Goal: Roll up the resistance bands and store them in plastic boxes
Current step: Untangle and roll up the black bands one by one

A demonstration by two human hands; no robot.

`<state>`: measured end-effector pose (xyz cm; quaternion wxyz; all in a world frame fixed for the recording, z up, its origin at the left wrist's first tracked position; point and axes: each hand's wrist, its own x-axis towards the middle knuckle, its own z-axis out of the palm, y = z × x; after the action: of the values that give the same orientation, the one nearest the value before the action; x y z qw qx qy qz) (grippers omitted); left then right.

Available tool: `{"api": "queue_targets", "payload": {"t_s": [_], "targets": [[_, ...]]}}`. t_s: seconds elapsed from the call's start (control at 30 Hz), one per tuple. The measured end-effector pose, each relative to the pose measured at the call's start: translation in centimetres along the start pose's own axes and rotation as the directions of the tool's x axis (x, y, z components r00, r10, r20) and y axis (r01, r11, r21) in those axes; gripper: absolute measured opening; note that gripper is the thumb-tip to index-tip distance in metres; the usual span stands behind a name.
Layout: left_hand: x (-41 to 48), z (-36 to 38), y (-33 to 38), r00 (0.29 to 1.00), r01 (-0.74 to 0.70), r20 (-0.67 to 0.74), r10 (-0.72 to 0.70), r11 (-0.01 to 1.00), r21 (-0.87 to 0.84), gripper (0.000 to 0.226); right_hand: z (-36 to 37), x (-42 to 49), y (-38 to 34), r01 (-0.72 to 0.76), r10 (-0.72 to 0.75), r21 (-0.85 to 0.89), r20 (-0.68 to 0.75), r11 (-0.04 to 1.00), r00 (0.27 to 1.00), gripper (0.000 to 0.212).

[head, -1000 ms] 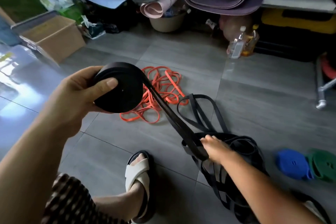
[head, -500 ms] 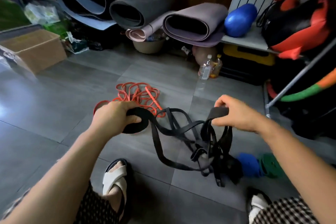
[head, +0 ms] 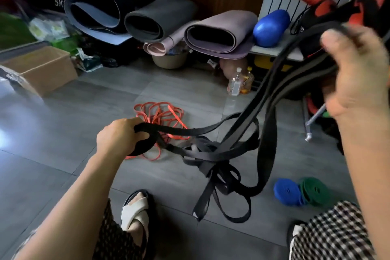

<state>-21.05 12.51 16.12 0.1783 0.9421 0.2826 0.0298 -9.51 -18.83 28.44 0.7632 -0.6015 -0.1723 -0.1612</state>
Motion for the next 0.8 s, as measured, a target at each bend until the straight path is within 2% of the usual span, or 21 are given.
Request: {"api": "queue_targets", "payload": {"t_s": [0.03, 0.1, 0.17, 0.23, 0.27, 0.3, 0.33, 0.37, 0.4, 0.43, 0.47, 0.53, 0.6, 0.63, 0.7, 0.8], "targets": [[0.2, -0.2, -0.5, 1.0, 0.021, 0.007, -0.02, 0.995, -0.098, 0.025, -0.2, -0.1, 0.8, -0.016, 0.017, -0.119, 0.009, 0.993, 1.0, 0.031], [0.5, -0.7, -0.9, 0.999, 0.048, -0.001, -0.051, 0.94, -0.337, 0.034, 0.1, -0.8, 2.9, -0.049, 0.103, -0.331, 0.147, 0.942, 0.984, 0.03], [0.7, -1.0, -0.8, 0.999, 0.03, -0.023, -0.047, 0.88, -0.475, 0.037, 0.9, -1.8, 4.5, -0.031, 0.146, -0.395, 0.265, 0.918, 0.953, 0.022], [0.8, -1.2, -0.5, 0.998, 0.007, -0.044, -0.036, 0.843, -0.538, 0.036, 1.5, -2.5, 5.4, -0.006, 0.09, -0.334, 0.236, 0.943, 0.968, 0.019], [0.9, -1.3, -0.4, 0.998, -0.004, -0.052, -0.03, 0.838, -0.546, 0.035, 1.5, -2.7, 6.0, 0.001, 0.071, -0.346, 0.197, 0.938, 0.978, 0.016], [0.9, -1.4, -0.4, 0.998, -0.012, -0.056, -0.022, 0.841, -0.541, 0.033, 1.4, -2.9, 6.9, 0.0, 0.084, -0.431, 0.175, 0.902, 0.981, 0.019], [0.9, -1.4, -0.4, 0.998, -0.018, -0.053, -0.013, 0.844, -0.537, 0.031, 1.1, -3.2, 8.0, -0.023, 0.164, -0.585, 0.189, 0.81, 0.968, 0.024], [0.9, -1.4, -0.5, 0.999, -0.022, -0.048, -0.005, 0.842, -0.539, 0.029, 0.6, -3.7, 9.2, -0.061, 0.31, -0.75, 0.197, 0.658, 0.93, 0.027], [0.8, -1.2, -0.5, 0.999, -0.02, -0.039, -0.001, 0.84, -0.543, 0.029, 0.3, -4.3, 10.2, -0.076, 0.418, -0.839, 0.189, 0.539, 0.888, 0.027], [0.9, -1.0, -0.5, 1.0, -0.014, -0.031, -0.003, 0.841, -0.541, 0.032, 0.3, -4.5, 10.4, -0.062, 0.434, -0.854, 0.2, 0.517, 0.878, 0.025], [1.0, -0.8, -0.4, 1.0, -0.011, -0.025, -0.002, 0.851, -0.525, 0.036, 0.7, -4.3, 10.0, -0.05, 0.379, -0.795, 0.232, 0.605, 0.896, 0.022], [1.1, -0.6, -0.2, 0.999, -0.034, -0.019, 0.028, 0.896, -0.443, 0.037, 1.8, -3.2, 7.7, -0.039, 0.147, -0.477, 0.19, 0.878, 0.971, 0.015], [0.8, -0.3, 0.3, 0.998, -0.063, 0.0, 0.069, 0.914, -0.4, 0.03, 1.5, -1.7, 6.2, 0.022, -0.004, -0.275, 0.063, 0.961, 0.998, 0.013], [0.6, -0.2, 0.7, 0.996, -0.077, 0.006, 0.088, 0.898, -0.433, 0.026, 0.6, -1.4, 6.6, 0.007, 0.002, -0.292, 0.031, 0.956, 1.0, 0.013], [0.0, -0.2, 1.4, 0.994, -0.09, 0.006, 0.113, 0.819, -0.567, 0.016, -1.5, -1.5, 9.5, -0.131, 0.148, -0.473, -0.001, 0.871, 0.989, 0.017], [-0.2, -0.5, 2.1, 0.992, -0.107, -0.032, 0.12, 0.696, -0.71, 0.014, -4.2, -2.3, 14.3, -0.283, 0.337, -0.75, -0.085, 0.598, 0.938, 0.049]]}}
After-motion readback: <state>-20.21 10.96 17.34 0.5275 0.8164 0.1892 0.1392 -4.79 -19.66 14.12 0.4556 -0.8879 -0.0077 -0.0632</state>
